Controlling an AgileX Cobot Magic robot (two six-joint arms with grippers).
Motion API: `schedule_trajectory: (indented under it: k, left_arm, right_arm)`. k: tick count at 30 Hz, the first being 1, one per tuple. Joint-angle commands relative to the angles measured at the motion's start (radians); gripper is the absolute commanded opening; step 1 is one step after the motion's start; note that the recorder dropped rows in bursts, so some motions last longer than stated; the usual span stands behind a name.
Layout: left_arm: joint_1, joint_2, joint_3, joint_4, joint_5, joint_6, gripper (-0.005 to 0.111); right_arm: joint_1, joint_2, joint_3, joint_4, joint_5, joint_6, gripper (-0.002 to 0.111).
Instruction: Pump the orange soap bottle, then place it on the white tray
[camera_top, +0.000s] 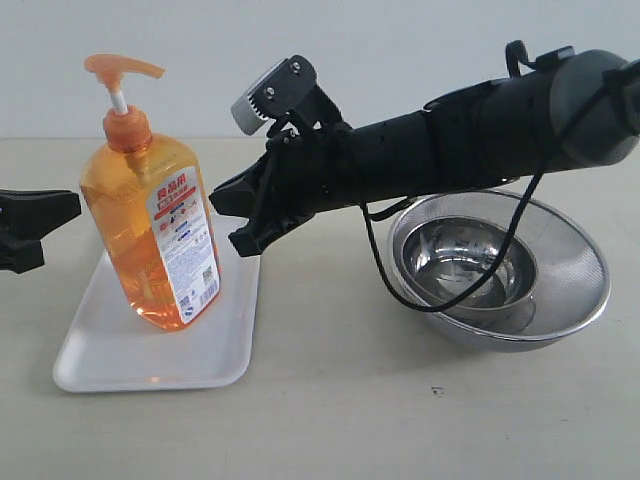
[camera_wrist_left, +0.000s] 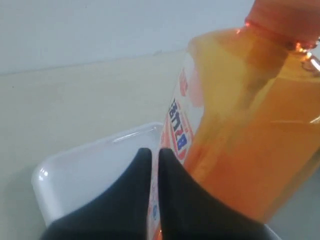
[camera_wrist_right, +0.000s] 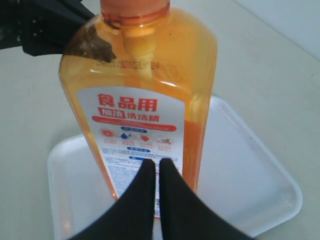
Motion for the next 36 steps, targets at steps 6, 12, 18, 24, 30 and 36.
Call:
schedule_trajectory:
  k: [6,12,18,24,30,36]
  left_arm:
    - [-0.008,0.03,-0.005,-0.02,-0.01,0.035,0.005]
    - [-0.008,0.03,-0.026,-0.013,-0.014,0.032,0.005]
    - [-0.008,0.03,-0.025,-0.007,-0.018,0.032,0.005]
    - [-0.008,0.041,-0.025,-0.008,-0.029,0.032,0.005]
    - [-0.008,0.088,-0.026,-0.003,-0.049,0.032,0.005]
    - [-0.011,0.112,-0.044,0.018,-0.082,0.032,0.005]
  right_arm:
    - [0.001,0.0,-0.004,0.008,-0.005,-0.032,0.0]
    - [0.001,0.0,-0.029,0.008,-0.001,-0.028,0.0]
    - [0.001,0.0,-0.056,0.008,-0.001,-0.008,0.0]
    - [0.001,0.054,-0.064,0.008,0.027,0.016,0.0]
    - [0.001,0.079,-0.064,0.008,0.041,0.018,0.0]
    - [0.001,0.079,-0.064,0.008,0.041,0.012,0.0]
